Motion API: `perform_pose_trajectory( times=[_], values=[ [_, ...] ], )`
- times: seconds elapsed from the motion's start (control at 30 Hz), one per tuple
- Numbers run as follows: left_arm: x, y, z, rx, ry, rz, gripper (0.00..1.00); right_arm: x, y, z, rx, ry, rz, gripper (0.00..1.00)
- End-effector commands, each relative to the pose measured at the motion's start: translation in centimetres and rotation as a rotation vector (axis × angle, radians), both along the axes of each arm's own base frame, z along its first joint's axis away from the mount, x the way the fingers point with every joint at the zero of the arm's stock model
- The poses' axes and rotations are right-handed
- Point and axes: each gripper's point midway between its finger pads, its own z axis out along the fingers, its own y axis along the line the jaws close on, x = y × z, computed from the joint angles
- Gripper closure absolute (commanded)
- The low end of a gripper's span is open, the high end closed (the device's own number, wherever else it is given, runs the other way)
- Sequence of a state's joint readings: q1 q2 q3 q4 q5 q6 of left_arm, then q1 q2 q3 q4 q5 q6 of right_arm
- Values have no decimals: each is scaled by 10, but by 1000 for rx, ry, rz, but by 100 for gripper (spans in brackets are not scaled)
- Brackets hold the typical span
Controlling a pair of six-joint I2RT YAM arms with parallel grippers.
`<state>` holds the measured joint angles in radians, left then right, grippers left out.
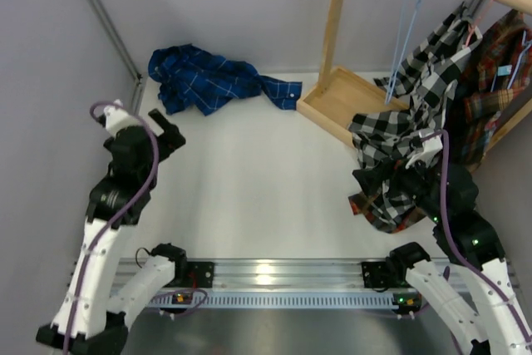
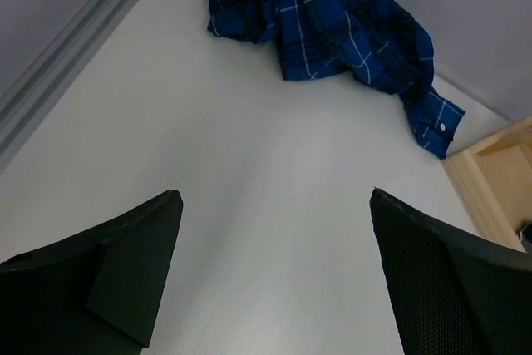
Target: Place the shirt on the hanger
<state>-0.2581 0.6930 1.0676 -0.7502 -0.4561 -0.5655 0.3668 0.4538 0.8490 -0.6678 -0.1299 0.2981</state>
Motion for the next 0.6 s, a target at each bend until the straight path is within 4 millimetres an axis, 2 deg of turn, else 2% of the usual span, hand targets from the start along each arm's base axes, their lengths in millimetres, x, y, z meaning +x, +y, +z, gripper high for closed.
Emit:
perform_pose_trajectory(
  times=[0.0,0.03,0.07,0.1,0.13,0.17,0.2,0.23,0.27,0.37,0.4,0.43,0.5,0.53,0.57],
  values=[
    [67,-3,6,-12,4,105,2,-2,24,20,87,-67,116,1],
    [98,-3,-8,14,54,137,2,-2,26,20,96,-66,125,1],
    [158,2,-17,17,64,122,2,-6,34,22,111,-64,175,1],
    [159,2,-17,17,64,122,2,-6,34,21,111,-63,176,1],
    [177,15,-19,10,72,122,2,-6,36,22,114,-62,186,1],
    [204,12,6,-17,1,86,2,-7,37,22,117,-64,196,1],
    [234,15,-21,15,56,69,2,-9,39,21,118,-62,211,0],
    [253,24,-22,34,49,69,2,-10,40,21,119,-64,218,0],
    [287,37,-24,92,57,78,2,-12,41,18,118,-61,226,1],
    [333,50,-35,186,83,79,3,-14,42,8,120,-46,238,1],
    [351,50,-15,213,30,67,3,-15,43,9,127,-58,243,1],
    [371,66,-51,275,95,43,3,-14,44,6,132,-55,243,1],
    [392,66,-69,340,114,-6,4,-12,46,0,136,-49,252,1],
    [407,67,-86,357,124,-16,4,-12,47,-2,136,-43,253,1],
    [414,66,-94,371,126,-30,4,-11,48,-5,134,-35,258,1]
  ],
)
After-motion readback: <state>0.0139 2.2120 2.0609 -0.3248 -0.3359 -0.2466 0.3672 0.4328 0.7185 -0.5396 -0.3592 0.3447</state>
